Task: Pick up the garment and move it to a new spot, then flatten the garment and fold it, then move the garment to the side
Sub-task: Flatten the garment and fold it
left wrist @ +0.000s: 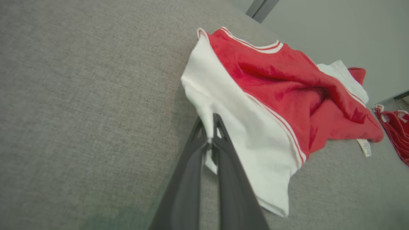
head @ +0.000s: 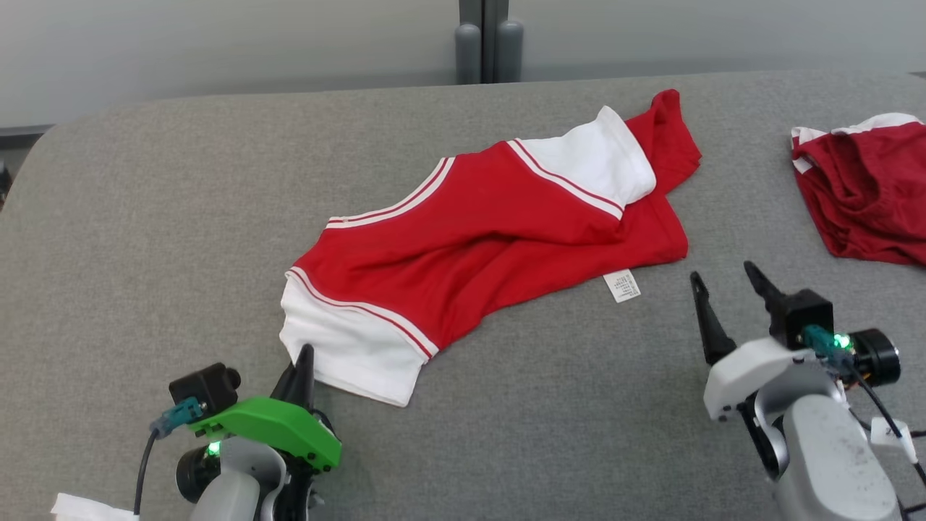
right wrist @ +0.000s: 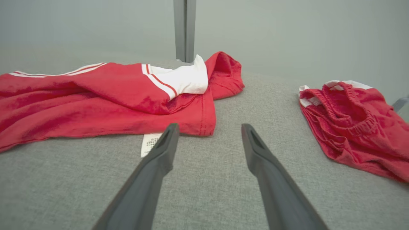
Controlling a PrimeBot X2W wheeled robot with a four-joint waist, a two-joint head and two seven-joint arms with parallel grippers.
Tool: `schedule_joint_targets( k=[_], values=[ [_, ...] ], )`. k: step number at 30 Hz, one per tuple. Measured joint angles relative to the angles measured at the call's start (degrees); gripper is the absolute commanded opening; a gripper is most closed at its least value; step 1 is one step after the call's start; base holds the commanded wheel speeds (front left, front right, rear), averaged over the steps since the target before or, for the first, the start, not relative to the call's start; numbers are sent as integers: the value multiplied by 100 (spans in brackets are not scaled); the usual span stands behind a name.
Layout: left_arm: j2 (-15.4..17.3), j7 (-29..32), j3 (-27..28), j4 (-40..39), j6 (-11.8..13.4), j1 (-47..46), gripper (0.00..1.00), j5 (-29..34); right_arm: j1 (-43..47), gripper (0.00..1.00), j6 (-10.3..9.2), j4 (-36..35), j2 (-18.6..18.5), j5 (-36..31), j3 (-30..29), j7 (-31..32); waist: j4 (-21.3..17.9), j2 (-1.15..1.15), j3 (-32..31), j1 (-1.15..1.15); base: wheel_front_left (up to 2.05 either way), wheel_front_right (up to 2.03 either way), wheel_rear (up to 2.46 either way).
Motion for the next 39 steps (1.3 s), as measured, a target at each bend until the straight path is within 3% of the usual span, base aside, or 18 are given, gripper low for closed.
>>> schedule_joint_targets(
  k=[9, 20, 21, 22, 24, 25, 26, 32, 39],
  values=[
    [-21, -218, -294, -654, -7, -26, 0, -93, -1245, 100, 0, 1128, -2, -455, -526, 1066, 340, 0, 250, 0, 0, 0, 0],
    [-25, -276, -411, -958, 13, -9, 0, -141, -2006, 100, 0, 2392, -54, -400, -877, 1446, 611, 0, 560, 0, 0, 0, 0],
    [-19, -278, -408, -967, 27, -9, 0, -141, -2053, 85, 0, 2455, -54, -327, -857, 1448, 613, 0, 569, 0, 0, 0, 0],
    [-7, -290, -402, -978, 32, -9, 0, -142, -2104, 51, 0, 2531, -49, -235, -813, 1454, 608, 0, 572, 0, 0, 0, 0],
    [16, -293, -392, -996, 35, -9, 0, -142, -2171, 31, -2, 2641, -43, -62, -717, 1454, 587, 0, 570, 0, 0, 0, 0],
    [29, -293, -389, -1004, 46, -9, 0, -143, -2203, 12, -3, 2693, -37, 42, -673, 1446, 571, 0, 568, 0, 0, 0, 0],
    [40, -293, -388, -1020, 47, -10, 0, -144, -2237, 1, -3, 2736, -34, 120, -626, 1432, 555, 0, 566, 0, 0, 0, 0],
    [113, -288, -387, -1185, 48, -110, 0, -191, -2491, 0, -2, 2791, -8, 603, -396, 1138, 475, 0, 520, 0, 0, 0, 0],
    [302, -56, -210, -1791, 31, -455, 0, -528, -2709, 0, -2, 2361, -2, 1769, 183, 1100, 354, 0, 325, 0, 0, 0, 0]
  ],
)
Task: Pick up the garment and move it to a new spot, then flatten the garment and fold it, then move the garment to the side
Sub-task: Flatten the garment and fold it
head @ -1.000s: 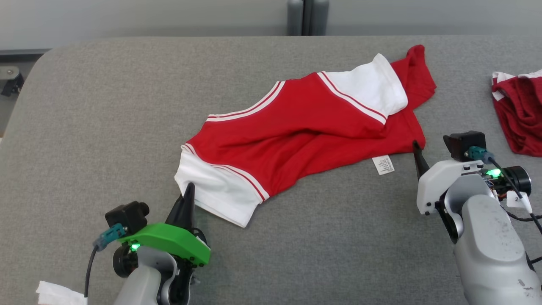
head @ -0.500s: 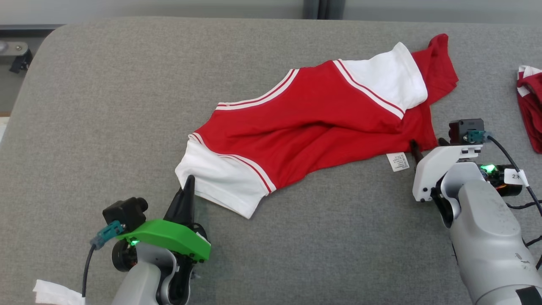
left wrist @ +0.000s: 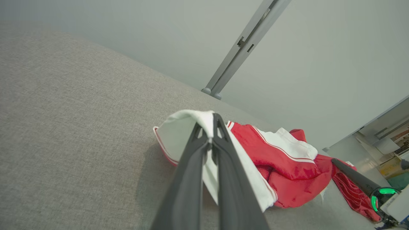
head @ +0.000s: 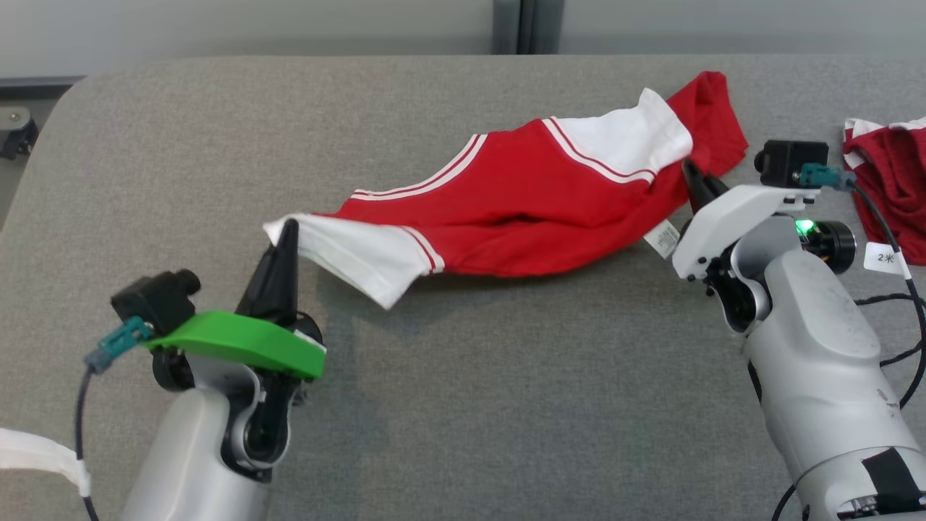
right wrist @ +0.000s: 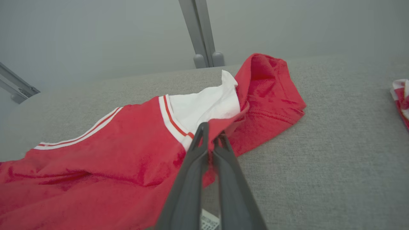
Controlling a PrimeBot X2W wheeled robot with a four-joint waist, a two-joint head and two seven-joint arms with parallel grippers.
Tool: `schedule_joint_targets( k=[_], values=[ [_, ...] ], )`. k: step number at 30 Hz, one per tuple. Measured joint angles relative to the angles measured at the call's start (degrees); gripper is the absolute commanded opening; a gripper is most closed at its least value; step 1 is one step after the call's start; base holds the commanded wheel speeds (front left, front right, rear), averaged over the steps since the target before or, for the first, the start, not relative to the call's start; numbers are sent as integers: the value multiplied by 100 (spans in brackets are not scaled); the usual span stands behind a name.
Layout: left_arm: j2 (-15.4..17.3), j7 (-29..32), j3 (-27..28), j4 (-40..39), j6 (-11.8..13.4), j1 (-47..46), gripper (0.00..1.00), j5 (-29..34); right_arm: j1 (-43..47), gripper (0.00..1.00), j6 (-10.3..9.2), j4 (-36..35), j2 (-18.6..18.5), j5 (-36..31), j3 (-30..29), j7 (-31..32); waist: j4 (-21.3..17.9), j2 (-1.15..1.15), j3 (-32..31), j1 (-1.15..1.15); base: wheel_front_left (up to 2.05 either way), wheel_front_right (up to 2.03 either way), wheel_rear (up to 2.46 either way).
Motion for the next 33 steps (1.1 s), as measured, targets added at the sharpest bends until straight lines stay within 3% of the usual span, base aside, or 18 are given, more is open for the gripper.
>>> schedule_joint_targets(
  k=[6, 14, 25, 30, 33],
  values=[
    [229, 410, 301, -1049, 45, -343, 0, -407, 66, 0, 0, -1226, -277, 860, 400, 196, -144, 0, -266, 0, 0, 0, 0],
    [700, 1004, 467, -2679, 416, -706, 0, -336, 698, 0, -1, -3517, -670, 1463, 290, 812, -371, 0, -663, 0, 0, 0, 0],
    [1141, 1878, 520, -4367, 831, -1463, 0, -197, 1488, 0, -1, -6808, -421, 1312, -468, 2024, -661, 0, -1090, 0, 0, 0, 0],
    [1279, 2242, 432, -4535, 904, -1854, 0, -193, 1507, 0, -1, -7737, -331, 1129, -740, 2485, -731, 0, -1113, 0, 0, 0, 0],
    [1299, 2379, 400, -4437, 931, -2019, 0, -221, 1507, 0, -1, -7919, -297, 1066, -839, 2709, -735, 0, -1032, 0, 0, 0, 0]
  ],
)
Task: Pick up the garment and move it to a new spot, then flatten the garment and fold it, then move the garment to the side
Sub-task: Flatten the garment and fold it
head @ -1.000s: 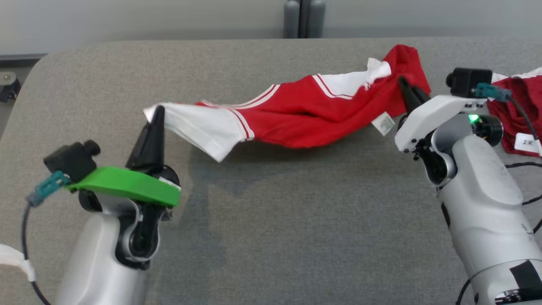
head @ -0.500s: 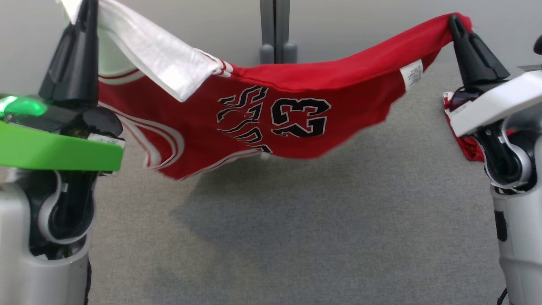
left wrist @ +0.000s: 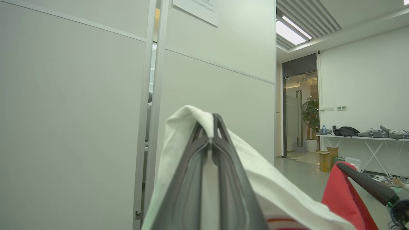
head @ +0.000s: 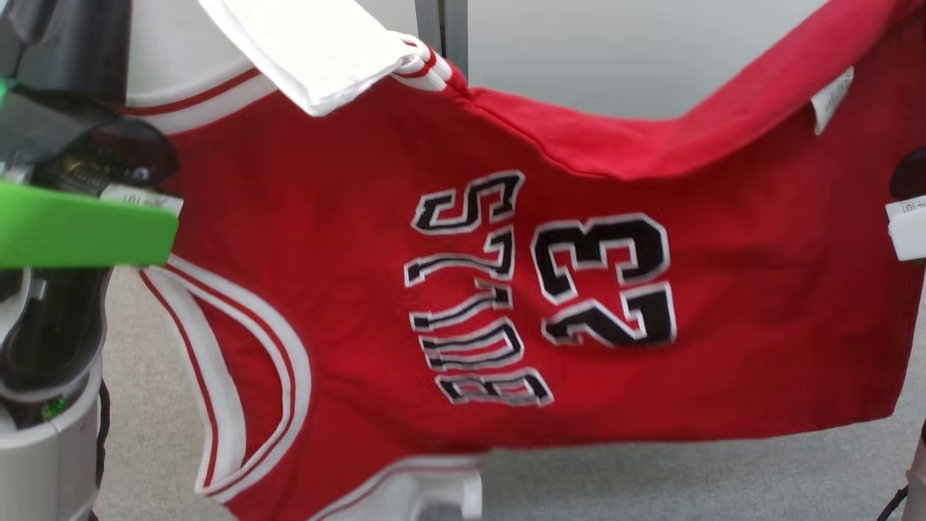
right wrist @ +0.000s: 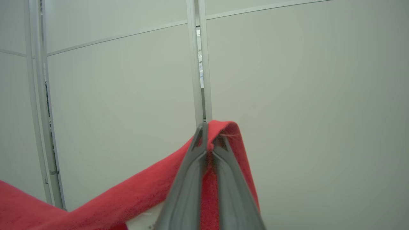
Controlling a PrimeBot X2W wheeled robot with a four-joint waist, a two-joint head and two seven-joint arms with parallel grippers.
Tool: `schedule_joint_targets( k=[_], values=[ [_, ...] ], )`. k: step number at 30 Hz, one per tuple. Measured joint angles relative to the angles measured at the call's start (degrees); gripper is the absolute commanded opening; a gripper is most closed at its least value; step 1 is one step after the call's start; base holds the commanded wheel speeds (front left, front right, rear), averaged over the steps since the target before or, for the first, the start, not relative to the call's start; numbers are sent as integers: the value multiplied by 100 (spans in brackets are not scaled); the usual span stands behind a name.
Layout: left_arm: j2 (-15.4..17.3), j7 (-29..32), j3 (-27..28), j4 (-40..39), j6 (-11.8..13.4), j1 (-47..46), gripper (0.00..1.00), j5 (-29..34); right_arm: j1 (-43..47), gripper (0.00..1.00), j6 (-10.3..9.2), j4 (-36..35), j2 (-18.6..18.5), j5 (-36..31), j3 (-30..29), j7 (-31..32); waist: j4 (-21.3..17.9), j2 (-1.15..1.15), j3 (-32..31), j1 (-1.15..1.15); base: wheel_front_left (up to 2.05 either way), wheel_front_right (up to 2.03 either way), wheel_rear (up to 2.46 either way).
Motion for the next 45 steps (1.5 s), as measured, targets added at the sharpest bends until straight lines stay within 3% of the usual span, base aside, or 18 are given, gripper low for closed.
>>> schedule_joint_targets(
  k=[7, 13, 21, 26, 36, 45],
  values=[
    [78, 97, -145, 1031, -92, -483, 0, 105, -311, 0, 0, 866, 27, -157, 66, 48, 10, 0, 417, 0, 0, 0, 0],
    [120, -170, -336, 2448, -339, -1697, 0, 639, -1746, 0, 0, 2558, 37, -595, 289, -470, 8, 0, 978, 0, 0, 0, 0],
    [-234, -1144, -621, 4634, -535, -3840, 0, 1439, -4172, 0, 0, 5025, 112, -1757, 430, -1597, 39, 0, 1818, 0, 0, 0, 0],
    [-648, -2031, -751, 5882, -605, -4661, 0, 1660, -5087, 0, 0, 6285, 142, -2673, 316, -2453, 146, 0, 2268, 0, 0, 0, 0],
    [-1267, -3083, -1105, 7271, -932, -4419, 0, 1441, -5294, 0, 0, 8228, 185, -3866, -394, -3738, 514, 0, 2936, 1, 0, 0, 0],
    [-1149, -3294, -1314, 6779, -968, -3006, 0, 661, -4944, 0, 1, 9109, 261, -3734, -325, -4181, 587, 0, 3223, 1, 0, 0, 0]
  ],
)
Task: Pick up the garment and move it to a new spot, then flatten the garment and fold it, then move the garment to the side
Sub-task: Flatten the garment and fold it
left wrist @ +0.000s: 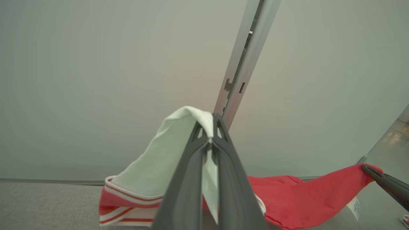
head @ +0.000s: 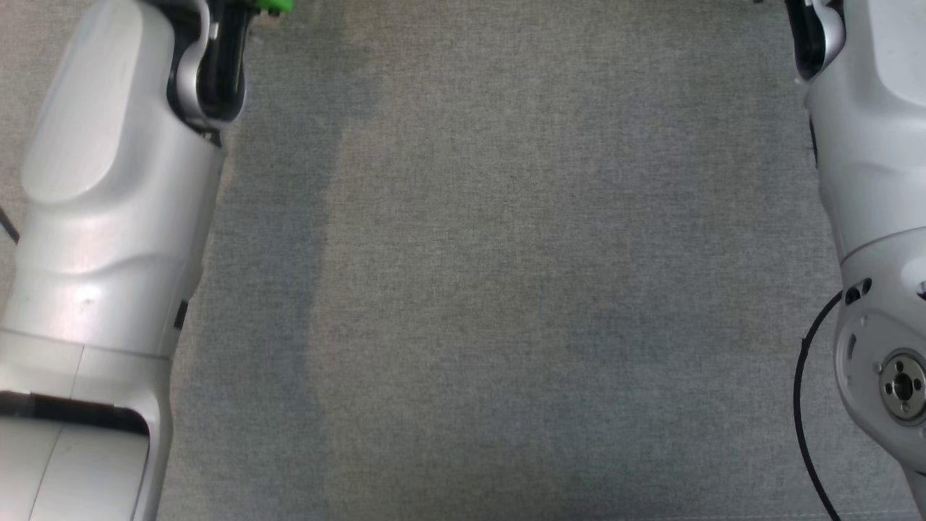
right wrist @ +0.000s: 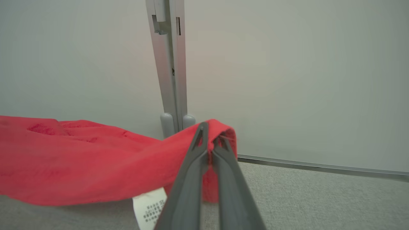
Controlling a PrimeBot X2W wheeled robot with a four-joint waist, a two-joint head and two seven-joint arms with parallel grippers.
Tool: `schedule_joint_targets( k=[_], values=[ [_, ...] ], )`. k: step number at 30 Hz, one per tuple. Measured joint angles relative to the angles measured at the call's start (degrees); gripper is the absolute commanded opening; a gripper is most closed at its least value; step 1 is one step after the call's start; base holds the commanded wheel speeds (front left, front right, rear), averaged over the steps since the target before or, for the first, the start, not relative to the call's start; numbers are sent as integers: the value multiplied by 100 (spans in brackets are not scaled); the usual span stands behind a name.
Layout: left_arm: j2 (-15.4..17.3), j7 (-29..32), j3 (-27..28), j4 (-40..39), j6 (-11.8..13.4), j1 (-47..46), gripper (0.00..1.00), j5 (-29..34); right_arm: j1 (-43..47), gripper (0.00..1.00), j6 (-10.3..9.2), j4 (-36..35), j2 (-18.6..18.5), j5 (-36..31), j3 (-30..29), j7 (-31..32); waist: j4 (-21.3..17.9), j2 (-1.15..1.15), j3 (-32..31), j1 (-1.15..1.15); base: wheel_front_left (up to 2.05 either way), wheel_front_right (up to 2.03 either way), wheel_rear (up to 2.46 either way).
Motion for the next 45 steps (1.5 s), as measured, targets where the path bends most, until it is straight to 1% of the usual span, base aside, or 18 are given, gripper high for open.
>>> schedule_joint_targets(
  k=[3, 9, 15, 22, 27, 29, 32, 36, 41, 45],
  values=[
    [170, -4, 123, -531, 0, 534, 0, -133, 199, 0, 0, 40, 8, 300, 70, -25, -46, 0, -61, 0, 0, 0, 0],
    [268, -11, 404, -1570, -1, 1728, 0, -154, 841, 0, 0, -603, 21, 1046, 471, -32, -119, 0, -306, 0, 0, 0, 0],
    [338, -11, 639, -2518, -1, 3131, 0, -115, 1814, 0, 0, -1296, 35, 1856, 1055, -33, -179, 0, -700, -1, 0, 0, 0],
    [355, -11, 984, -3360, -1, 4792, 0, -41, 3213, 0, 0, -2092, 38, 2561, 1368, -33, -237, 0, -1283, -1, 0, 0, 0],
    [294, -12, 1088, -3896, 43, 5814, 0, -33, 4292, 0, 0, -2760, 40, 2791, 1336, -25, -258, 0, -1715, -1, 0, 0, 0],
    [233, -11, 1027, -4123, 91, 6255, 0, -53, 4844, 0, 0, -3151, 38, 2881, 1240, 13, -251, 0, -1920, -1, 0, 0, 0],
    [232, 10, 968, -4424, 192, 6711, 0, -53, 5531, 0, 0, -3683, 41, 3042, 1132, 132, -224, 0, -2168, -1, 0, 0, 0],
    [252, 114, 886, -4784, 313, 7192, 0, -51, 6383, 0, 0, -4412, 37, 3225, 955, 368, -162, 0, -2446, -1, 0, 0, 0],
    [385, 285, 846, -5272, 477, 7670, 0, -35, 7274, 0, 0, -5391, 40, 3356, 726, 757, -48, 0, -2667, -1, 0, 0, 0],
    [438, 437, 799, -5388, 546, 7910, 0, -44, 7694, 0, 0, -5746, 38, 3433, 643, 1061, -10, 0, -2662, -1, 0, 0, 0]
  ],
)
